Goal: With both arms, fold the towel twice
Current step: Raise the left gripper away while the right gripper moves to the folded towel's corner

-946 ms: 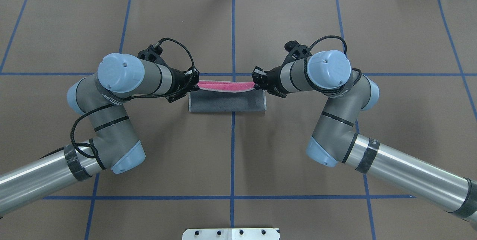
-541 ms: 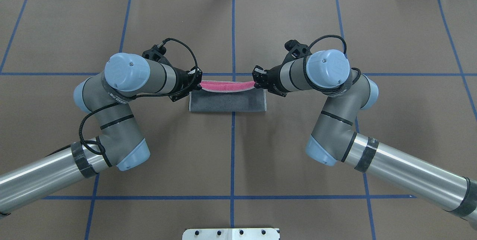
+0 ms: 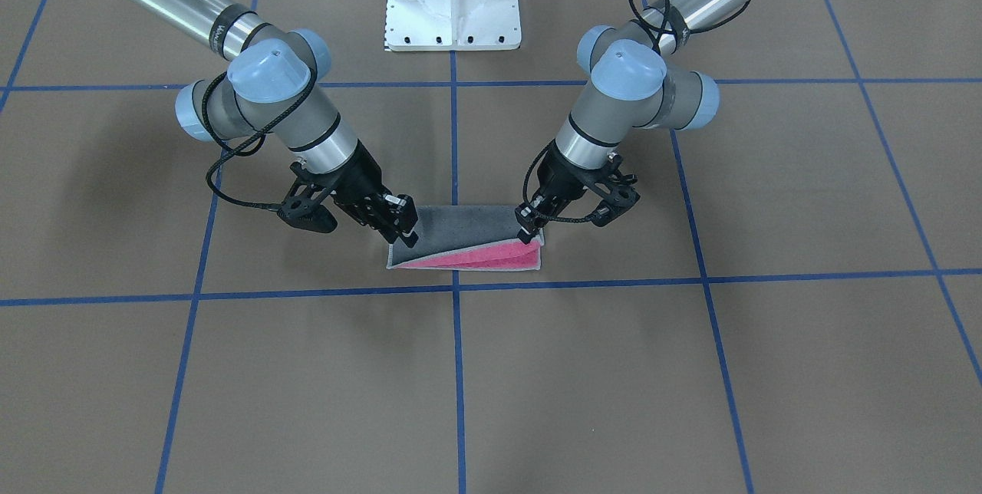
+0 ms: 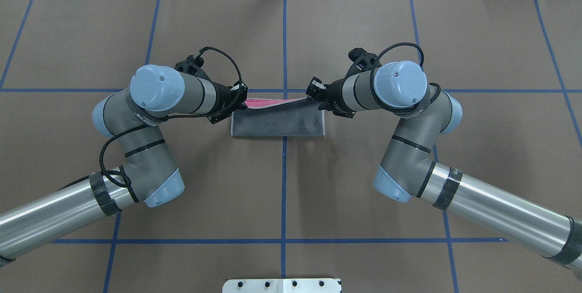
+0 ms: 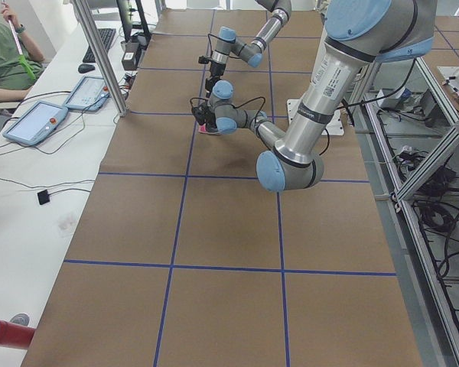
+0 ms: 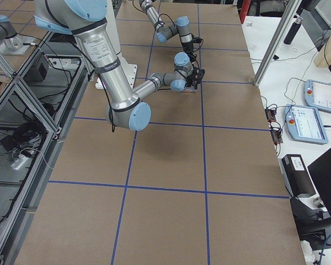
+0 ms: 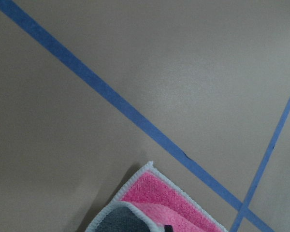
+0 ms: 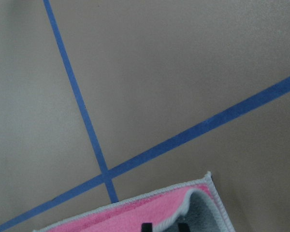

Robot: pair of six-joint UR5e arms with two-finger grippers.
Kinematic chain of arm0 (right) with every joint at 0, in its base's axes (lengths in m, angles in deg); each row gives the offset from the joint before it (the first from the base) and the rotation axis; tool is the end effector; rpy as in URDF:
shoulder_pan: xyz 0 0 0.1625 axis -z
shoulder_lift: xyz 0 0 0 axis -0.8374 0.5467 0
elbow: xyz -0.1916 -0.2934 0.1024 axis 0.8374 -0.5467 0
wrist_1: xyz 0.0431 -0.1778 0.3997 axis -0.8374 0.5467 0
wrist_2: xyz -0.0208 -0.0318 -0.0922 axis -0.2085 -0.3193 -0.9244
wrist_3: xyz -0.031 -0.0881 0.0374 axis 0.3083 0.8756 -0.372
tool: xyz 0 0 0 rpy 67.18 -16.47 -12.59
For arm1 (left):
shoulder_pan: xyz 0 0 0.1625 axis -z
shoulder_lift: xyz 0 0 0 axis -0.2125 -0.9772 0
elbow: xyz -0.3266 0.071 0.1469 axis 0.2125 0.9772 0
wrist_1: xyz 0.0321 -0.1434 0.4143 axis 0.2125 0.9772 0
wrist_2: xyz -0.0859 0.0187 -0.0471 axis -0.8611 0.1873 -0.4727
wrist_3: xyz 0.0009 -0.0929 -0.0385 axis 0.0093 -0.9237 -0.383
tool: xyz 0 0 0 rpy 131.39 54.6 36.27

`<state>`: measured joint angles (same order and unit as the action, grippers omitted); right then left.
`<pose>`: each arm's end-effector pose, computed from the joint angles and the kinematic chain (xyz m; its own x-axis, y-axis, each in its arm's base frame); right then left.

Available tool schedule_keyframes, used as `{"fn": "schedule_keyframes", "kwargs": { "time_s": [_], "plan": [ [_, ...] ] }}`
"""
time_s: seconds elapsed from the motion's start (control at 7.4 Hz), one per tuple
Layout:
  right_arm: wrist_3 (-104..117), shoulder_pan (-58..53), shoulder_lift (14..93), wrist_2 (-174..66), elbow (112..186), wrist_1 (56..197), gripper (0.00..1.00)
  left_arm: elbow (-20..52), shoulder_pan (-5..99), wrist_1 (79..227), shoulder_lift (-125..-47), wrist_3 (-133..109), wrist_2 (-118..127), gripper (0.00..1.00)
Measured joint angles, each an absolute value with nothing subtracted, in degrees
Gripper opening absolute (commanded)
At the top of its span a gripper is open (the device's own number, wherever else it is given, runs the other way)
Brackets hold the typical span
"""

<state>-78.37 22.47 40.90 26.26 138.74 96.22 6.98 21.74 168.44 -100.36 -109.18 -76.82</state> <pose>-0.5186 -0.4879 0.2321 0.2147 0.3789 0.9002 -0.4193 0.8682 -0.2654 0.5266 -0.4897 0.2276 0.1521 -0.5416 -0.8267 0.4696 0.7756 -0.4217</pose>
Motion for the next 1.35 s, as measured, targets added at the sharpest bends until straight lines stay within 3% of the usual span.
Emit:
{"fn": "schedule_keyframes", "kwargs": {
  "time_s": [0.81,1.35],
  "plan": [
    [-78.4,21.8,40.8,27.0,139.1,96.2,0.99,7.4,23.6,168.3,-101.6,-109.0,-77.0,1.00],
    [-76.0,22.1,40.9,32.1,141.2,104.4,0.99,9.6,33.8,166.2,-101.9,-108.4,-90.6,1.00]
  ]
}}
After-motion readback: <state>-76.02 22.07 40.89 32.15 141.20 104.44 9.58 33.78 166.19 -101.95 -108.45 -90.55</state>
